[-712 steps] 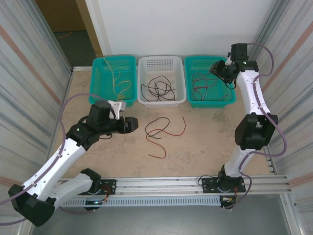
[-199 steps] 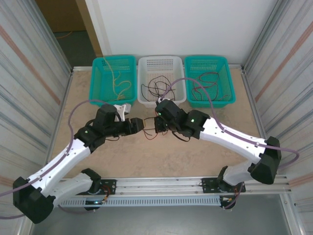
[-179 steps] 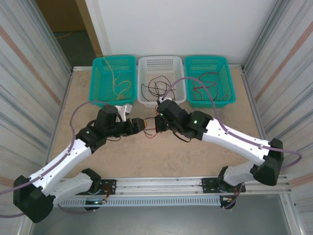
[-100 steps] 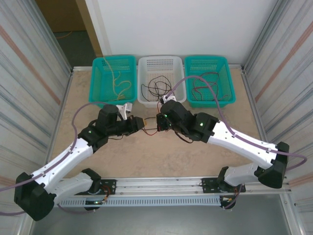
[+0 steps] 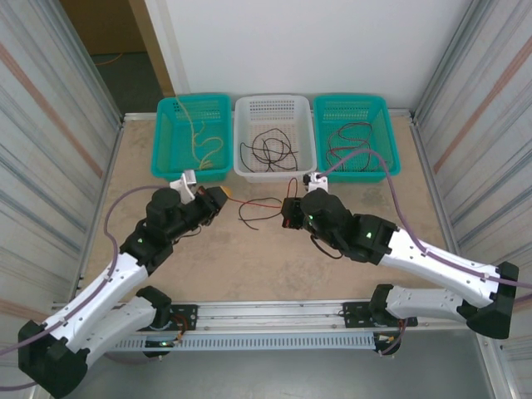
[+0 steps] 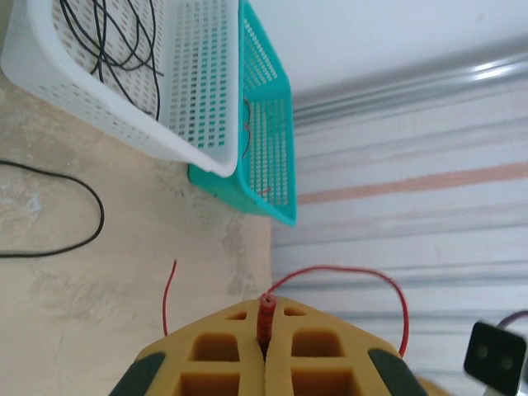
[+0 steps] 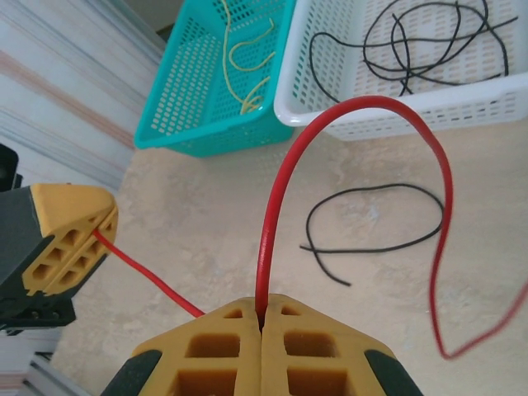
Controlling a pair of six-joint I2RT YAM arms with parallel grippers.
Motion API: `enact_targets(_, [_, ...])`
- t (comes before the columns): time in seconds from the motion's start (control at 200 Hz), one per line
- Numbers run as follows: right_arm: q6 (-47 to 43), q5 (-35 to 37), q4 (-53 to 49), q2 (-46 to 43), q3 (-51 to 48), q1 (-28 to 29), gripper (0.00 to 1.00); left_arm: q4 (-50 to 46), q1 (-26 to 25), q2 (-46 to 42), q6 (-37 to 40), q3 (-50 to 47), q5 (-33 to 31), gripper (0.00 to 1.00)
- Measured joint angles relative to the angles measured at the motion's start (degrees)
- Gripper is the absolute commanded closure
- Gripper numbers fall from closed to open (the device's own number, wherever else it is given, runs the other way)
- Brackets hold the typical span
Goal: Untangle the cables
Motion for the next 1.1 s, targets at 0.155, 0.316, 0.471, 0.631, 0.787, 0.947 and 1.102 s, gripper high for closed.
enact_targets(0.155, [1.46, 0.04, 1.73, 0.2, -0.13, 1.29, 1.0, 2.27, -0.26, 0.0, -3.85, -0.94, -3.76, 1.0])
enact_targets(0.316, [1.07, 0.17, 0.31, 0.42, 1.95, 0.83, 1.0, 1.73, -0.48, 0.0, -4.44, -0.94, -3.96, 0.99])
enact_targets(0.471, [-2.03, -3.82, -3.45, 1.79, 10.47, -3.65, 1.0, 1.46, -1.2, -0.13, -3.69, -0.83, -0.94, 0.93])
enact_targets(0.631, [-7.52, -6.78, -10.86, 4.13, 19.71, -10.56, 1.0, -4.74, -0.13, -0.11, 2.25, 2.16, -0.55, 0.67])
enact_targets(0.787, [-12.35, -9.57, -16.13, 6.34, 31.67, -22.58, 1.0, -17.31, 0.68, 2.45, 10.71, 6.38, -1.53, 0.54])
enact_targets(0.947, [-17.53, -14.78, -21.55, 12.61, 42.93, -34.4, 1.0, -25.64, 0.68, 3.39, 18.91, 10.86, -2.47, 0.51])
enact_targets(1.102, [-20.87, -20.83, -24.41, 20.59, 48.46, -44.57, 1.0, -30.51, 0.68, 3.45, 25.66, 13.92, -3.48, 0.47])
